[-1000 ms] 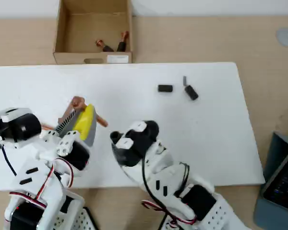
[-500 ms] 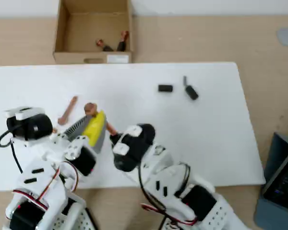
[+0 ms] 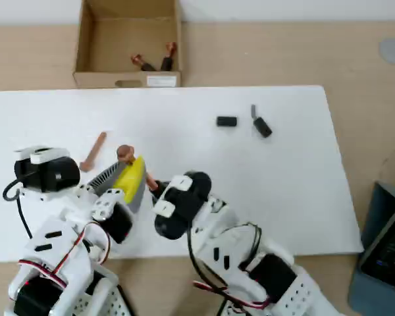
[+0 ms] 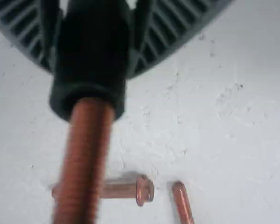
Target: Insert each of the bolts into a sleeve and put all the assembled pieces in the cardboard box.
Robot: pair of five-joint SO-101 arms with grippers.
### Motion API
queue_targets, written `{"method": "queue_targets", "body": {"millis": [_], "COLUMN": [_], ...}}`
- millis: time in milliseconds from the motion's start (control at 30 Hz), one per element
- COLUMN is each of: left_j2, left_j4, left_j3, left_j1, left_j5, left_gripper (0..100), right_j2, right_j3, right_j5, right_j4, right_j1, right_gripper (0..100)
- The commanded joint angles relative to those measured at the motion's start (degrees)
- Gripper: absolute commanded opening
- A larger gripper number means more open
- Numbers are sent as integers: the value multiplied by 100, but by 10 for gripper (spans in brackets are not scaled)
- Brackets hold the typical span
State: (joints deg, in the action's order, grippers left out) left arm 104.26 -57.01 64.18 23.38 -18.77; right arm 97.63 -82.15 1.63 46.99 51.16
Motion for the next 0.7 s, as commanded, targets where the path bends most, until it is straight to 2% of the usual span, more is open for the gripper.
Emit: {"method": "queue_targets", "body": {"millis": [0, 367, 533, 667], "left_j2": [22, 22, 22, 22], "left_j4": [-105, -114, -141, -132], "left_j3": [-26, 642, 905, 888], "left_j1": [35, 132, 826, 1073], "left_j5": [44, 53, 299, 299], "left_gripper": [0, 0, 0, 0], "right_j2": [66, 66, 66, 66], "right_j3": [286, 470, 470, 470], "right_j5": [-62, -141, -220, -220], "right_j4": [-158, -158, -158, -158], "right_j1": [13, 48, 31, 31], "right_gripper": [9, 9, 9, 9]}}
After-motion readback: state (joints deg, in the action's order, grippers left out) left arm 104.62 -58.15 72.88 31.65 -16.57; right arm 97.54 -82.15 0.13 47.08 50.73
